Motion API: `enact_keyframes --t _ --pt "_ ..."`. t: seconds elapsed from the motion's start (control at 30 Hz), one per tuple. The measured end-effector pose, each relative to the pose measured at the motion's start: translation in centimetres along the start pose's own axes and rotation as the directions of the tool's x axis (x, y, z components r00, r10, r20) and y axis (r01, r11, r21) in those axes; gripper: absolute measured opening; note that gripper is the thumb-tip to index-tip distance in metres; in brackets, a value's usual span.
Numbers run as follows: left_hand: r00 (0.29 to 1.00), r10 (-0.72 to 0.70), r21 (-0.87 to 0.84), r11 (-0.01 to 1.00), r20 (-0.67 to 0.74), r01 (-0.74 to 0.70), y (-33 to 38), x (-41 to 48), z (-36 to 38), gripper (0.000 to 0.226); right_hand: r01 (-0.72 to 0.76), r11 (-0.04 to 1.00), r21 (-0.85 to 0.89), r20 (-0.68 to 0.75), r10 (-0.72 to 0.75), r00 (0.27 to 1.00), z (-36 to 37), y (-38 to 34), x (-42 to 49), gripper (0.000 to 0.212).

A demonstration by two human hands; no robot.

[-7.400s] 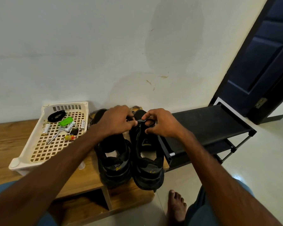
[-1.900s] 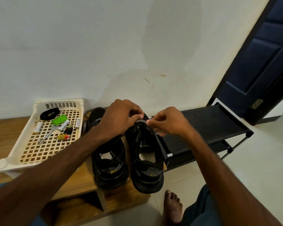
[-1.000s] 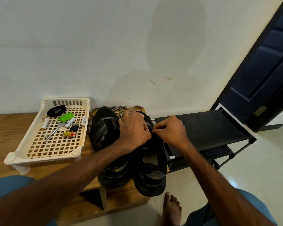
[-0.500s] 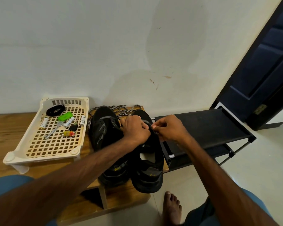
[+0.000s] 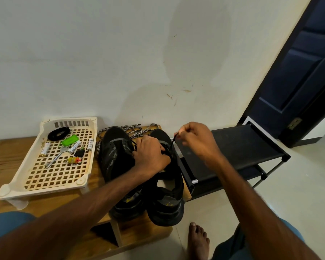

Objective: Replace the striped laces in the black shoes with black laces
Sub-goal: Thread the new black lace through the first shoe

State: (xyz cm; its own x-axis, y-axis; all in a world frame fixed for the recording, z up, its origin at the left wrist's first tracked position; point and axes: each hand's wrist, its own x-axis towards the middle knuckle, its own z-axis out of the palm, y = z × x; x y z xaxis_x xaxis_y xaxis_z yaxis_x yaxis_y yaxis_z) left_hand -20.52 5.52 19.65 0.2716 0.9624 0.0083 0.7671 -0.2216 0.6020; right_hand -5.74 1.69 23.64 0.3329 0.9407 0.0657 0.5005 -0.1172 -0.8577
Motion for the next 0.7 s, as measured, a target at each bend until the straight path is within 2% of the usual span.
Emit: enact_keyframes --t 0.03,0.07,0.1,0.13,0.17,0.2,0.23,0.27,0.3,0.33,0.37,0.43,0.53,0.6,0.63,0.67,0.7 --pt "1.000 0.007 -0.033 0.999 -0.006 -0.007 0.0 0.2 -0.2 0.023 -0.022 0.977 0.211 0.000 0.023 1.000 -0.5 -0.3 0.1 0.014" --pt "1.000 0.011 -0.073 0.997 -0.013 -0.012 -0.1 0.5 -0.5 0.019 -0.045 0.900 0.434 0.005 0.047 0.999 -1.0 -0.6 0.2 0.013" --pt "1.000 0.010 -0.119 0.993 -0.025 -0.013 -0.1 0.7 -0.9 0.018 -0.055 0.777 0.627 0.004 0.068 0.998 -1.7 -1.0 0.3 0.013" --pt "0.999 0.002 -0.178 0.984 -0.045 -0.010 -0.2 1.0 -1.3 0.017 -0.057 0.668 0.742 -0.010 0.096 0.995 -2.3 -1.1 0.5 0.014" --pt "0.997 -0.014 -0.252 0.968 -0.081 -0.006 -0.3 1.4 -1.9 0.017 -0.044 0.636 0.770 -0.043 0.121 0.992 -2.7 -1.0 0.6 0.015" --pt "0.990 -0.032 -0.333 0.943 -0.135 -0.015 -0.5 1.8 -2.5 0.016 -0.016 0.726 0.687 -0.095 0.112 0.989 -3.1 -0.8 0.9 0.015" --pt "0.978 -0.041 -0.400 0.915 -0.205 -0.046 -0.6 2.2 -3.2 0.016 0.026 0.888 0.459 -0.130 0.039 0.991 -3.4 -0.4 1.0 0.016" --pt "0.958 -0.033 -0.437 0.894 -0.286 -0.099 -0.8 2.6 -4.0 0.016 0.082 0.988 0.129 -0.092 -0.070 0.993 -3.5 0.0 0.9 0.016" --pt "0.930 -0.016 -0.450 0.878 -0.366 -0.162 -1.0 2.9 -4.7 0.016 0.144 0.977 -0.158 0.041 -0.139 0.989 -3.3 0.4 0.9 0.017" --pt "0.901 -0.001 -0.454 0.864 -0.433 -0.217 -1.2 3.1 -5.4 0.015 0.181 0.919 -0.351 0.205 -0.113 0.972 -2.7 0.8 0.8 0.022" --pt "0.880 0.006 -0.461 0.850 -0.476 -0.255 -1.4 3.2 -5.9 0.012 0.197 0.866 -0.459 0.333 -0.038 0.942 -2.0 1.2 0.8 0.026" --pt "0.877 0.011 -0.479 0.835 -0.480 -0.273 -1.5 3.3 -6.2 0.005 0.205 0.817 -0.539 0.411 0.042 0.911 -0.5 1.5 0.8 0.018" --pt "0.907 0.032 -0.446 0.863 -0.420 -0.237 -1.4 3.0 -5.1 0.022 0.168 0.887 -0.430 0.278 -0.048 0.960 -0.3 0.6 1.0 0.014" --pt "0.929 0.046 -0.426 0.880 -0.366 -0.212 -1.3 2.8 -4.4 0.030 0.206 0.922 -0.327 0.151 -0.164 0.975 -1.2 -0.3 1.1 0.017" --pt "0.943 0.056 -0.412 0.890 -0.329 -0.197 -1.4 2.9 -4.0 0.032 0.204 0.962 -0.183 0.086 -0.191 0.978 -1.8 -0.7 1.1 0.019" --pt "0.956 0.067 -0.389 0.904 -0.284 -0.179 -1.7 3.0 -3.6 0.030 0.172 0.983 0.063 0.022 -0.173 0.985 -2.4 -1.0 1.0 0.020" --pt "0.967 0.076 -0.351 0.922 -0.243 -0.161 -2.0 3.1 -3.3 0.025 0.117 0.911 0.395 -0.013 -0.122 0.992 -3.1 -1.4 0.8 0.021"
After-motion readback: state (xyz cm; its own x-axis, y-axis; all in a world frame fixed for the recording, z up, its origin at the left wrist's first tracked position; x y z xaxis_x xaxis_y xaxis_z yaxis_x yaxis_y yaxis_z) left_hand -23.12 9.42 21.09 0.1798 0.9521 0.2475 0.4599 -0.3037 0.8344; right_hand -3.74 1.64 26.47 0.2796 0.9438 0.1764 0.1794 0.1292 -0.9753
